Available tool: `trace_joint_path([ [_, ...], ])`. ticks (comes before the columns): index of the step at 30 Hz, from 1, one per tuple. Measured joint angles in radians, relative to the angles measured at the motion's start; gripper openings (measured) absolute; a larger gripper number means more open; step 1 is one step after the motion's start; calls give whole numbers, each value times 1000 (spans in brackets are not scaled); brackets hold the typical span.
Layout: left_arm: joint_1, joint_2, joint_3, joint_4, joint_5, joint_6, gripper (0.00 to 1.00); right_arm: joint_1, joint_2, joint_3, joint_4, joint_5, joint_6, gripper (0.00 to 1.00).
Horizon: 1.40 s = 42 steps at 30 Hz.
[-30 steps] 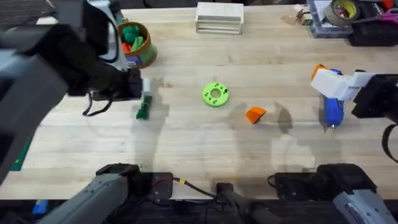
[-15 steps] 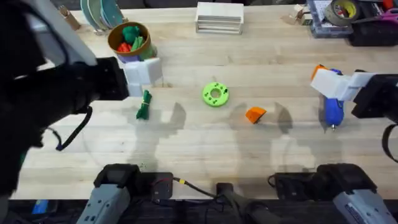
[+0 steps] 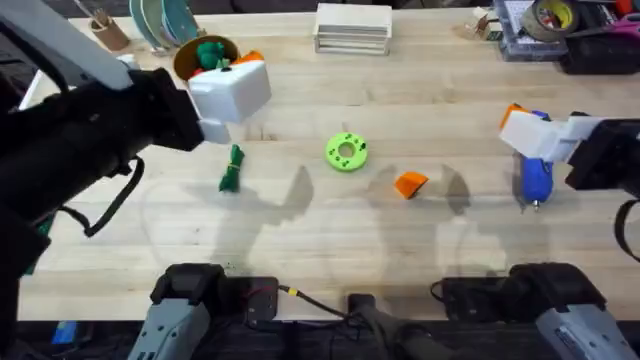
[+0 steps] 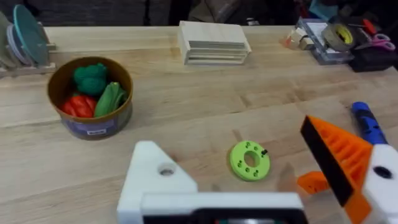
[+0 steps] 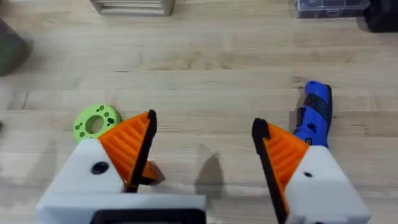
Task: Pick up the gripper from the table and insert it into the empty holder that is missing its gripper. Then pick up a screw, insert it into the mounting hole, and use the screwdriver to tighten it. Finally, clean up the table by picking up the vegetable and placing it into the bucket.
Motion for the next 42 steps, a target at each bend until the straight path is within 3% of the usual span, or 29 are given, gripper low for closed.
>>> trace_joint_path([
  [8, 0, 0, 0, 42, 20, -4, 992, 0, 0, 0, 0, 0, 0, 991],
  [15, -3, 0, 0, 215, 11, -3, 992, 0, 0, 0, 0, 0, 0, 992],
  [20, -61, -3, -21, 391, -59, -3, 993, 0, 0, 0, 0, 0, 0, 991],
  [31, -177, -68, -295, 772, -148, 48, 994, 0, 0, 0, -1, 0, 0, 991],
  [38, -207, -189, -497, 896, -163, 54, 992, 0, 0, 0, -1, 0, -1, 992],
  [42, -211, -282, -587, 909, -164, 54, 994, 0, 0, 0, -1, 0, -1, 991],
])
